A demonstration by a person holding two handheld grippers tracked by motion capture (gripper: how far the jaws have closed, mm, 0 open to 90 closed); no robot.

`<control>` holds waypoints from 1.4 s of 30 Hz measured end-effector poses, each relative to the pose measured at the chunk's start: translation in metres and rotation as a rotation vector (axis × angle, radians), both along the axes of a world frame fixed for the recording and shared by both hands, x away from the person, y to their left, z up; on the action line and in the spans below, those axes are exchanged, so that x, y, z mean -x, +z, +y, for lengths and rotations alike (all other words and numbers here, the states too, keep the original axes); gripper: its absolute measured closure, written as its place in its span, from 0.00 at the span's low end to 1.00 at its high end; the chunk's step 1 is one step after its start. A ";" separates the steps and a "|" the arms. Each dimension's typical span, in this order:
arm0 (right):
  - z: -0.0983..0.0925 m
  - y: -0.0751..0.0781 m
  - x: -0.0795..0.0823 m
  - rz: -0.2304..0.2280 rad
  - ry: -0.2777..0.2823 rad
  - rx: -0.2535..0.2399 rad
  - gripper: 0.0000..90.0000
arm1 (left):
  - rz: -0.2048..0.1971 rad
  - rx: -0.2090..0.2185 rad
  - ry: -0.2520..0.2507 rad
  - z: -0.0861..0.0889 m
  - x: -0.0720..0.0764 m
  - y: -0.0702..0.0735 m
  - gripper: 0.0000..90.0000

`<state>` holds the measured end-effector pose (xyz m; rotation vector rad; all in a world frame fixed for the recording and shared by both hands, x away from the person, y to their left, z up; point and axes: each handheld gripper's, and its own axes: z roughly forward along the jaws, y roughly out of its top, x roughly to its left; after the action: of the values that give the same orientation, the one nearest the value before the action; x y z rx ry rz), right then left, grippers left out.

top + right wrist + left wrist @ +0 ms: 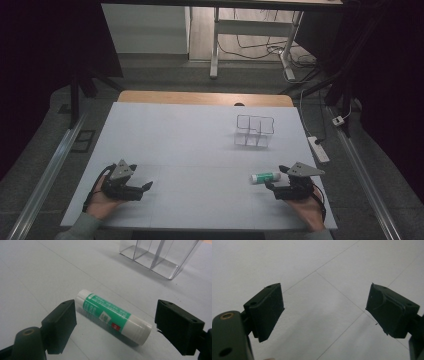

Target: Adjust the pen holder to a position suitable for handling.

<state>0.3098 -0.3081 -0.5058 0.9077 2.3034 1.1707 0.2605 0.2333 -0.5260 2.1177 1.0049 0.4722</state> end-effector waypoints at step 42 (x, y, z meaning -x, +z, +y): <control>0.008 0.027 -0.058 0.027 -0.166 -0.022 0.38 | 0.007 0.003 -0.003 0.000 -0.001 -0.001 0.15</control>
<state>0.3683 -0.3000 -0.4789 1.1054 2.1917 1.1212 0.2616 0.2338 -0.5268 2.1196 1.0064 0.4619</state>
